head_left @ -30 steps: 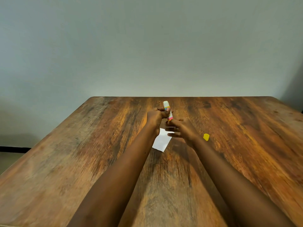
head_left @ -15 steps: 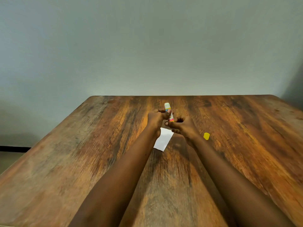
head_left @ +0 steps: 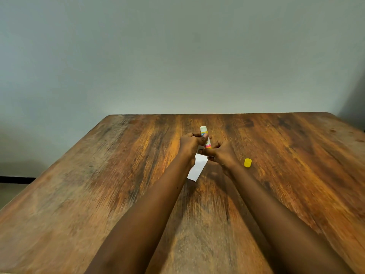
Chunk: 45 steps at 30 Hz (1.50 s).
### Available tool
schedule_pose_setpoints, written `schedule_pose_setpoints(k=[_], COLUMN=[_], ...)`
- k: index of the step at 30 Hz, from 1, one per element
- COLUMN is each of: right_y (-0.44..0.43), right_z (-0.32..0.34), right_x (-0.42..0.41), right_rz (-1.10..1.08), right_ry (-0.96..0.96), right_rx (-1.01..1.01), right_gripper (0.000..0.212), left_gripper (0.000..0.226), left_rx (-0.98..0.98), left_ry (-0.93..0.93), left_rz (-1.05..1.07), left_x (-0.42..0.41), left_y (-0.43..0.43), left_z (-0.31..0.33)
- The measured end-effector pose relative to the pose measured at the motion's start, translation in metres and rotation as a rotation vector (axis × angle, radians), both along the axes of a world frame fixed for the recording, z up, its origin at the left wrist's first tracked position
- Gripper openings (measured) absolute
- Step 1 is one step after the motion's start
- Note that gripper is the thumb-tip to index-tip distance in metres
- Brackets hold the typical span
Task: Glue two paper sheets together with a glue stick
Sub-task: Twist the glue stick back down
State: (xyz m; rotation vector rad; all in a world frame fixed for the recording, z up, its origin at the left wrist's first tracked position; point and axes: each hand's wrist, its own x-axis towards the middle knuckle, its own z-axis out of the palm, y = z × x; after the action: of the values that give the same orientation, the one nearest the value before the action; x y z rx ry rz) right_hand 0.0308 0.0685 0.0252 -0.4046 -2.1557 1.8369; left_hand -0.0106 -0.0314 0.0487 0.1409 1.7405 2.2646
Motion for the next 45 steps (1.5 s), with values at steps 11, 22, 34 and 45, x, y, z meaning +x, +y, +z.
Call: schedule_pose_setpoints(k=[11, 22, 34, 45], right_y=[0.018, 0.004, 0.007, 0.023], right_z=[0.001, -0.003, 0.002, -0.001], right_x=[0.004, 0.003, 0.000, 0.000], right_rz=[0.285, 0.189, 0.006, 0.333], right_ry=[-0.087, -0.030, -0.011, -0.046], right_rx=[-0.128, -0.185, 0.026, -0.217], right_gripper=[0.010, 0.006, 0.017, 0.013], left_gripper=[0.021, 0.006, 0.014, 0.004], left_rx=[-0.038, -0.028, -0.018, -0.012], left_ry=[0.010, 0.028, 0.065, 0.066], left_rz=[0.001, -0.013, -0.004, -0.013], left_x=[-0.001, 0.001, 0.003, -0.002], left_y=[-0.005, -0.001, 0.000, -0.007], left_z=[0.002, 0.004, 0.001, 0.001])
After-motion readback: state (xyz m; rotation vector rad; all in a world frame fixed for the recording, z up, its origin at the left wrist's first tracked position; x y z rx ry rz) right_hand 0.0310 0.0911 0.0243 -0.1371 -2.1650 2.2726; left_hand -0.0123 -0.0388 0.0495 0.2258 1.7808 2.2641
